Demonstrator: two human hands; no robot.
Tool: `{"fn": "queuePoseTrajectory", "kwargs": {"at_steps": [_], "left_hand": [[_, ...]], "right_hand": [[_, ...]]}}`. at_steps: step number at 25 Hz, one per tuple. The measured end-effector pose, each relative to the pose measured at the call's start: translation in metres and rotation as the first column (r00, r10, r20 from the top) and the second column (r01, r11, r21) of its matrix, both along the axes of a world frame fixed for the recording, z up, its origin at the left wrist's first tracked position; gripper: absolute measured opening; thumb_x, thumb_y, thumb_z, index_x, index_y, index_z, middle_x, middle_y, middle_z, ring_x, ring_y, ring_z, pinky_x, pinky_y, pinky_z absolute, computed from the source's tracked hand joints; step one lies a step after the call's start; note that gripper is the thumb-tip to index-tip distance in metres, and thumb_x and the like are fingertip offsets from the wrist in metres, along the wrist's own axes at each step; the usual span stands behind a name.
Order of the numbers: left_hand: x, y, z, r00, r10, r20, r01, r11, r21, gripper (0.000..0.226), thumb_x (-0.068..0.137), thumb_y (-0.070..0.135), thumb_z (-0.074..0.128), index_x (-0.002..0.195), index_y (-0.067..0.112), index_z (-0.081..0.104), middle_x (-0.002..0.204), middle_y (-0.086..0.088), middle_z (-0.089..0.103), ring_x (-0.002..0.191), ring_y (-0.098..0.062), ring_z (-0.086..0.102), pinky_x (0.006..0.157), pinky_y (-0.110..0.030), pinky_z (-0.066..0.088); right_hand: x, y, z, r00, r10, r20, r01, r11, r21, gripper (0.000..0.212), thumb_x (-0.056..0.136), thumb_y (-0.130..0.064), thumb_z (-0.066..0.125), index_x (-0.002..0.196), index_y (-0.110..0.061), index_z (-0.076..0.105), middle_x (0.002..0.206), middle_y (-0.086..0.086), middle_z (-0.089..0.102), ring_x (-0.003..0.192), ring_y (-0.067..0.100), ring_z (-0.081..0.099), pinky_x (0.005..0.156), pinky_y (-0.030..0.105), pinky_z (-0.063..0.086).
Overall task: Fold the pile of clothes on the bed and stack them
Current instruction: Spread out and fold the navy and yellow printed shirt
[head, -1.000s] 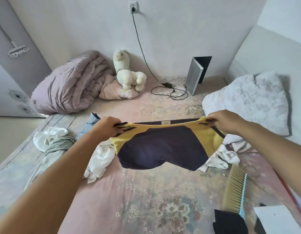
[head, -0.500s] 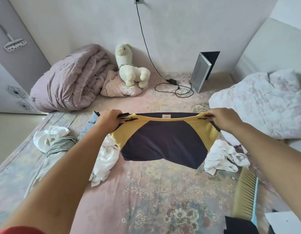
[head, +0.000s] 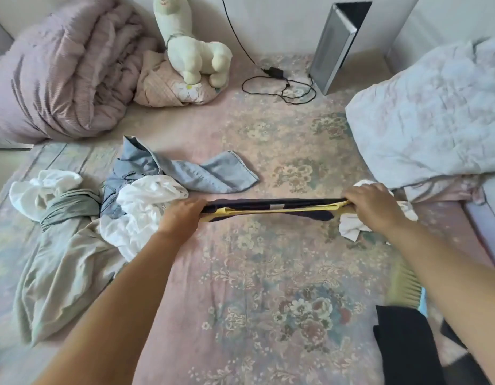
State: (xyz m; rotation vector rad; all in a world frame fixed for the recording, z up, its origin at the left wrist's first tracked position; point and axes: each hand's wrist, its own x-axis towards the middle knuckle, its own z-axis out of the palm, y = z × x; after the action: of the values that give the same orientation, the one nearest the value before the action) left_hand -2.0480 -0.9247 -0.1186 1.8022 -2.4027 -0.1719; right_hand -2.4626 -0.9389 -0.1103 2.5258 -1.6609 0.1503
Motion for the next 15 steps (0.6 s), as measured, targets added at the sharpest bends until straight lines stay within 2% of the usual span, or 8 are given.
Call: {"fn": "queuePoseTrajectory", "kwargs": {"at_steps": [3, 6, 8, 9, 10, 12, 13, 15], "left_hand": [[0.001, 0.064, -0.094, 0.984, -0.124, 0.13, 0.093, 0.971, 0.218, 0.045, 0.029, 0.002, 0.092, 0.06, 0.021, 0.067, 0.05, 0.005, 0.055, 0.037, -0.014, 0.052, 0.04, -0.017, 0.035], [-0.004, 0.138, -0.182, 0.957, -0.265, 0.118, 0.17, 0.841, 0.513, 0.049, 0.011, 0.013, 0.092, 0.047, 0.025, 0.061, 0.042, 0.005, 0.049, 0.031, -0.01, 0.045, 0.039, -0.018, 0.029], [-0.011, 0.185, -0.219, 0.951, -0.295, 0.098, 0.172, 0.761, 0.625, 0.049, 0.009, 0.027, 0.093, 0.044, 0.029, 0.06, 0.041, 0.006, 0.05, 0.03, -0.006, 0.045, 0.035, -0.015, 0.03], [-0.017, 0.204, -0.224, 0.938, -0.317, 0.137, 0.137, 0.704, 0.697, 0.044, 0.02, 0.035, 0.095, 0.051, 0.029, 0.064, 0.049, 0.008, 0.057, 0.038, -0.005, 0.052, 0.038, -0.014, 0.035], [-0.022, 0.217, -0.222, 0.919, -0.363, 0.151, 0.134, 0.651, 0.747, 0.034, 0.045, 0.04, 0.092, 0.069, 0.028, 0.07, 0.068, 0.008, 0.067, 0.057, -0.005, 0.063, 0.051, -0.015, 0.044], [-0.027, 0.222, -0.23, 0.926, -0.332, 0.178, 0.041, 0.558, 0.829, 0.029, 0.087, 0.033, 0.064, 0.113, 0.019, 0.064, 0.114, -0.001, 0.065, 0.105, -0.018, 0.061, 0.082, -0.026, 0.046], [-0.027, 0.214, -0.233, 0.94, -0.315, 0.135, 0.024, 0.453, 0.891, 0.032, 0.091, 0.03, 0.058, 0.119, 0.014, 0.06, 0.122, -0.004, 0.061, 0.111, -0.023, 0.056, 0.085, -0.03, 0.043], [-0.024, 0.18, -0.234, 0.966, -0.248, 0.07, 0.003, 0.284, 0.959, 0.033, 0.088, 0.029, 0.063, 0.113, 0.007, 0.061, 0.116, -0.01, 0.062, 0.101, -0.022, 0.056, 0.074, -0.027, 0.039]], "right_hand": [[-0.008, 0.065, -0.097, 0.989, 0.062, -0.135, -0.028, 0.971, 0.237, 0.065, 0.019, 0.007, 0.087, 0.076, -0.02, 0.067, 0.068, -0.005, 0.062, 0.062, 0.021, 0.063, 0.062, 0.033, 0.041], [-0.011, 0.138, -0.178, 0.977, 0.131, -0.166, -0.014, 0.824, 0.567, 0.07, 0.006, 0.001, 0.084, 0.067, -0.028, 0.065, 0.062, -0.012, 0.057, 0.058, 0.01, 0.061, 0.061, 0.024, 0.039], [-0.006, 0.179, -0.201, 0.96, 0.176, -0.219, 0.017, 0.742, 0.67, 0.063, 0.015, 0.0, 0.084, 0.069, -0.026, 0.065, 0.064, -0.011, 0.058, 0.062, 0.011, 0.061, 0.061, 0.025, 0.039], [-0.001, 0.192, -0.202, 0.941, 0.225, -0.253, 0.027, 0.694, 0.719, 0.054, 0.034, 0.0, 0.083, 0.08, -0.024, 0.066, 0.075, -0.008, 0.061, 0.074, 0.014, 0.063, 0.066, 0.028, 0.038], [-0.002, 0.203, -0.21, 0.943, 0.229, -0.243, 0.047, 0.632, 0.774, 0.046, 0.058, 0.002, 0.073, 0.096, -0.022, 0.064, 0.093, -0.004, 0.063, 0.092, 0.017, 0.061, 0.07, 0.031, 0.033], [-0.002, 0.21, -0.22, 0.938, 0.211, -0.274, 0.161, 0.435, 0.886, 0.04, 0.084, 0.002, 0.048, 0.114, -0.023, 0.057, 0.114, -0.002, 0.057, 0.108, 0.021, 0.053, 0.072, 0.03, 0.028], [0.0, 0.204, -0.22, 0.946, 0.172, -0.276, 0.211, 0.325, 0.922, 0.034, 0.088, -0.001, 0.045, 0.11, -0.024, 0.057, 0.112, 0.0, 0.056, 0.102, 0.022, 0.054, 0.069, 0.028, 0.031], [0.006, 0.175, -0.218, 0.961, 0.058, -0.27, 0.261, 0.12, 0.958, 0.018, 0.09, 0.0, 0.049, 0.092, -0.017, 0.055, 0.096, 0.006, 0.053, 0.078, 0.019, 0.052, 0.057, 0.018, 0.037]]}}
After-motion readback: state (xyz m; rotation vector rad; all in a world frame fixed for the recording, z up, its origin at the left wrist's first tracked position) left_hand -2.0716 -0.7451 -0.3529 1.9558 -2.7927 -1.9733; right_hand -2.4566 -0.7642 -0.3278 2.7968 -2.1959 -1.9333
